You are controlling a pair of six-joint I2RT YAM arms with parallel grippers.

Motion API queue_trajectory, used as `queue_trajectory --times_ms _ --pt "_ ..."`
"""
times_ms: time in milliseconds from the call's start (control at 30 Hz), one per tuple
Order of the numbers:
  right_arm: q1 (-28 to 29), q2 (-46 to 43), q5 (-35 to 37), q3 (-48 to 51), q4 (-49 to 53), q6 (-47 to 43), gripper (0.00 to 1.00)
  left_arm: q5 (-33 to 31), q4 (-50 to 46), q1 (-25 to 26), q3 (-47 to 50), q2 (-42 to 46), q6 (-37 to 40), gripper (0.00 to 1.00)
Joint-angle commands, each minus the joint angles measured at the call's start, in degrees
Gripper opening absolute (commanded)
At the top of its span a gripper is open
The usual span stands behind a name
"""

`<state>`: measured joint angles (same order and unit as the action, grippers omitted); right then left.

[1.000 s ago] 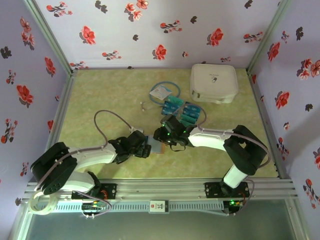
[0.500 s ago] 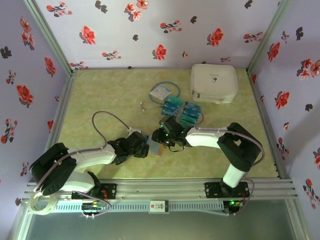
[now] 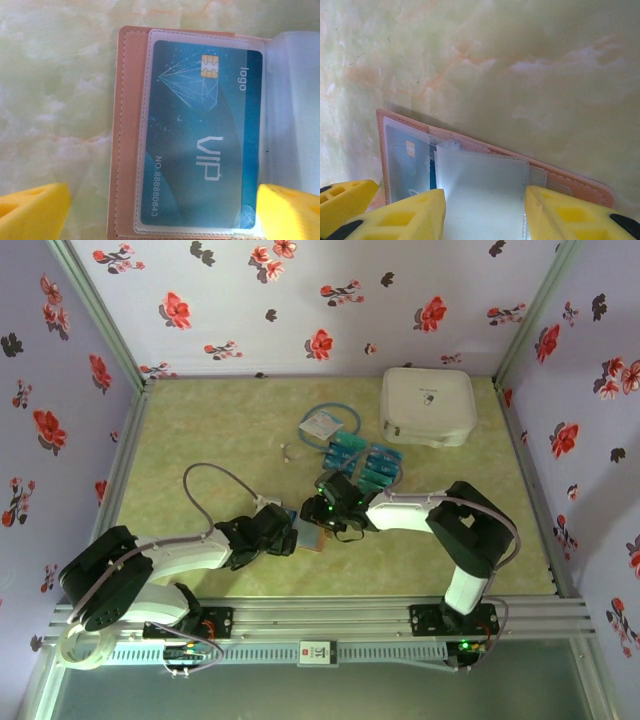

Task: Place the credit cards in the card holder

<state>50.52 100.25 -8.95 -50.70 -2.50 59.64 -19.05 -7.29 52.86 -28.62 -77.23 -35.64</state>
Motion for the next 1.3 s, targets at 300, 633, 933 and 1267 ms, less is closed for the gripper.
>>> queue_trajectory --times_ms 300,633,933,1267 --pt "-0.08 0.92 -5.83 -1.47 -6.68 2.57 0.44 -1.43 -0.24 -0.38 1.05 1.69 -0.66 0.96" --pt "0.00 0.89 -7.84 -3.00 -9.25 4.61 0.43 -3.16 -4.32 -0.82 0.69 11.43 -0.59 0.99" --pt "0.06 -4.84 -1.00 -1.23 -1.62 1.51 0.39 -3.27 -8.87 -5.36 0.93 16.10 0.02 1.00" --pt "1.96 -14.69 12.37 0.84 20.85 -8.50 0.50 -0.79 -7.68 -7.81 0.53 15.24 -0.01 1.00"
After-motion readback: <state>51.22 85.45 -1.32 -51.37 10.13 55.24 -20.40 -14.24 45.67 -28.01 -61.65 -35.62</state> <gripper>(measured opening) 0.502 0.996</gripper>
